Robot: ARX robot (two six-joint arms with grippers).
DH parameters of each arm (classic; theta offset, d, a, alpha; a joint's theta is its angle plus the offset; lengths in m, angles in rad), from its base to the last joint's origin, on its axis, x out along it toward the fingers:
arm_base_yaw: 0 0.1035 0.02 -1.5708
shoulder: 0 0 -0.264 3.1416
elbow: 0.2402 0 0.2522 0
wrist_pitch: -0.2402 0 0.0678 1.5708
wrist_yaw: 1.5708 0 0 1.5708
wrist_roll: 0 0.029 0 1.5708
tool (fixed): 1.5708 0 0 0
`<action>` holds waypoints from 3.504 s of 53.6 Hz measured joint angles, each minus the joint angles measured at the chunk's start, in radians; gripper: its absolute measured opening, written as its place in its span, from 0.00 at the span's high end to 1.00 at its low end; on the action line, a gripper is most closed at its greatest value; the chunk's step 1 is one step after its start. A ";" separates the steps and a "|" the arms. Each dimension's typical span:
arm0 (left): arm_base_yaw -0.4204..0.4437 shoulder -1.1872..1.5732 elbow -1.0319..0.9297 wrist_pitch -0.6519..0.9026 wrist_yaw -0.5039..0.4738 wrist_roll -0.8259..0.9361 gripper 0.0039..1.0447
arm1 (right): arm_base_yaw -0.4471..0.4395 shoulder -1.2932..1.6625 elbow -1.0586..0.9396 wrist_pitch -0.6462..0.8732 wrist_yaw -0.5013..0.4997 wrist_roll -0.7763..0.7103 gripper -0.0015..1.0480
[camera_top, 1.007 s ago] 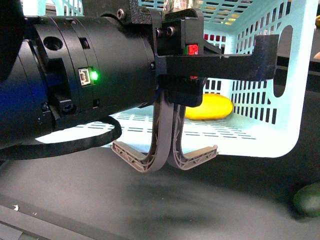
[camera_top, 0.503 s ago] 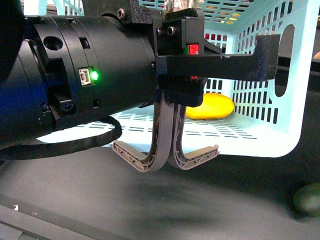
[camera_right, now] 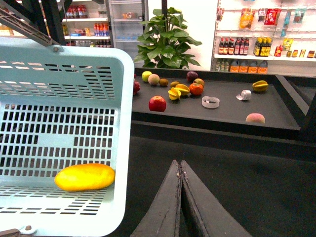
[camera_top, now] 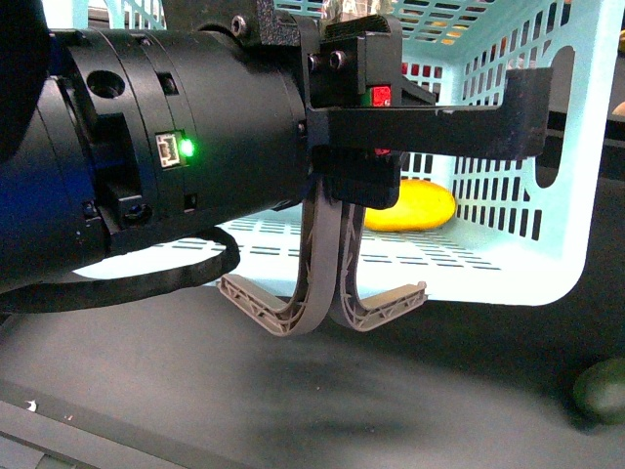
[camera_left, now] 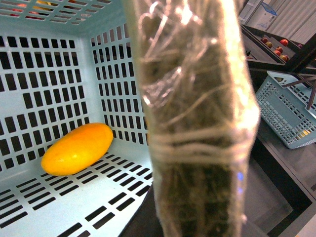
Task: Pick mango with right arm and hold basket with left
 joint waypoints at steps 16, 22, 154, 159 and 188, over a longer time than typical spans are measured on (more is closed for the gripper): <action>0.000 0.000 0.000 0.000 0.000 -0.002 0.94 | 0.000 0.000 0.000 0.000 0.000 0.000 0.98; 0.000 0.000 0.000 0.000 0.000 -0.003 0.94 | 0.000 0.000 0.000 0.000 0.000 0.000 0.98; 0.157 0.415 0.483 -0.286 -0.613 -0.915 0.94 | 0.000 -0.001 0.000 0.000 -0.002 -0.001 0.08; 0.164 0.435 0.512 -0.304 -0.608 -0.946 0.94 | 0.000 -0.001 0.000 0.000 -0.002 -0.001 0.08; 0.187 0.513 0.629 -0.426 -0.594 -1.050 0.86 | 0.000 -0.001 0.000 0.000 -0.002 -0.001 0.08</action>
